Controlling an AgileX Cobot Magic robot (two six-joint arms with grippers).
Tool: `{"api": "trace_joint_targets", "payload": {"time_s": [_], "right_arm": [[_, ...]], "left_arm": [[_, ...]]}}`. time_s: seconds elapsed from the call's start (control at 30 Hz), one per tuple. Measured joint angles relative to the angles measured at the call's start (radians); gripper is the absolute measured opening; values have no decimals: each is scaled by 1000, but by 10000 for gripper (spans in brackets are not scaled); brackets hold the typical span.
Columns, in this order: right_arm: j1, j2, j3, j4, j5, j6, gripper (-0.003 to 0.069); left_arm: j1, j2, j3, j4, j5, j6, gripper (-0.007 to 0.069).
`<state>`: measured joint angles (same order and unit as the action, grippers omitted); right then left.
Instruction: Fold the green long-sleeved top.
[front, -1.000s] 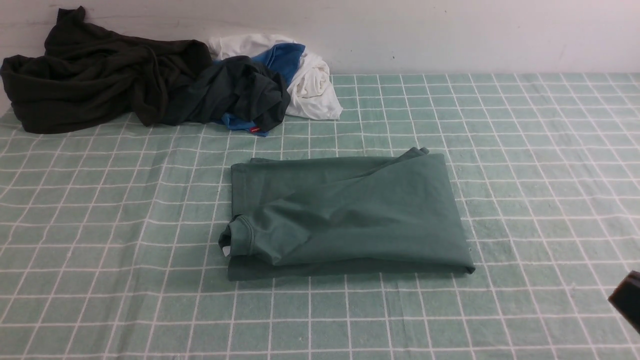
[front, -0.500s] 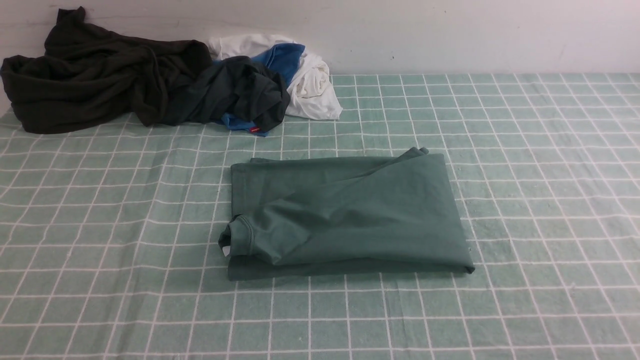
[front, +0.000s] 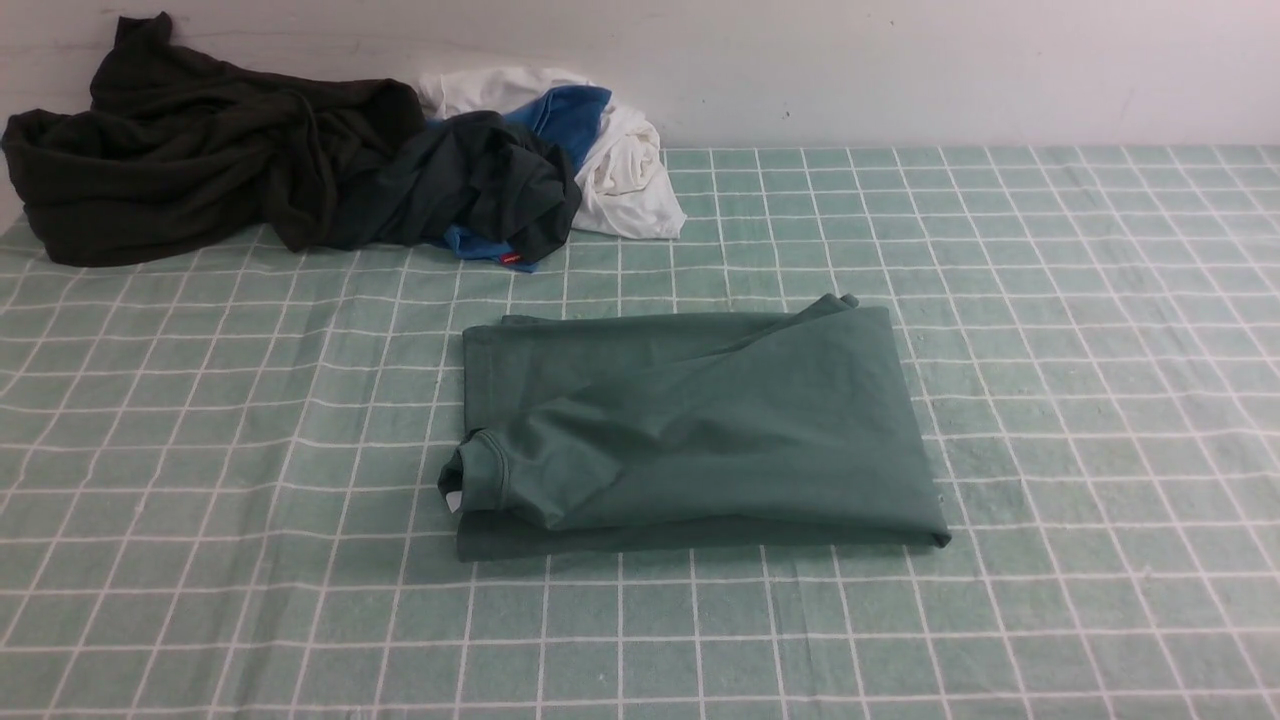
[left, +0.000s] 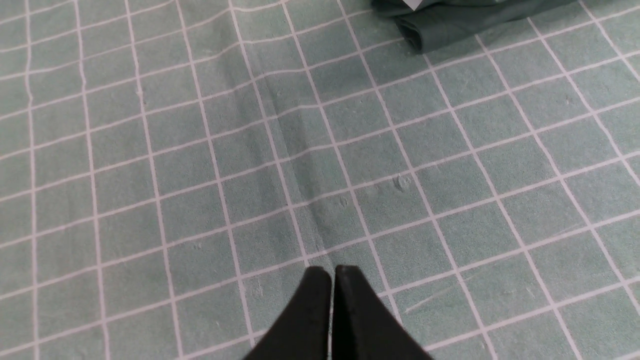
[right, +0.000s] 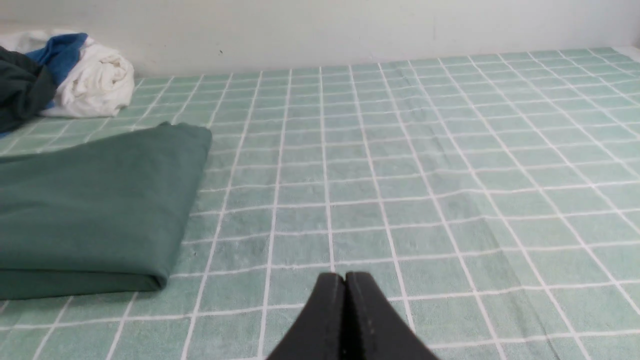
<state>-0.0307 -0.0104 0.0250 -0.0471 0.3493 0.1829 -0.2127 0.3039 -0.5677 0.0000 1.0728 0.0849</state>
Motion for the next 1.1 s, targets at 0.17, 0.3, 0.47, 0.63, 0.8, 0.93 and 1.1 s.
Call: {"api": "trace_joint_targets", "payload": {"time_s": [0.17, 0.3, 0.47, 0.63, 0.8, 0.93, 1.1], "right_arm": [[0, 0, -1, -10, 5, 16, -14], [0, 0, -1, -17, 6, 17, -14], [0, 0, -1, -23, 6, 19, -14], [0, 0, -1, -26, 7, 20, -14], [0, 0, -1, -26, 7, 20, -14], [0, 0, -1, -26, 7, 20, -14], [0, 0, -1, -26, 7, 20, -14]], "left_arm": [[0, 0, 0, 0, 0, 0, -3], [0, 0, 0, 0, 0, 0, -3], [0, 0, 0, 0, 0, 0, -3], [0, 0, 0, 0, 0, 0, -3], [0, 0, 0, 0, 0, 0, -3], [0, 0, 0, 0, 0, 0, -3], [0, 0, 0, 0, 0, 0, -3]]}}
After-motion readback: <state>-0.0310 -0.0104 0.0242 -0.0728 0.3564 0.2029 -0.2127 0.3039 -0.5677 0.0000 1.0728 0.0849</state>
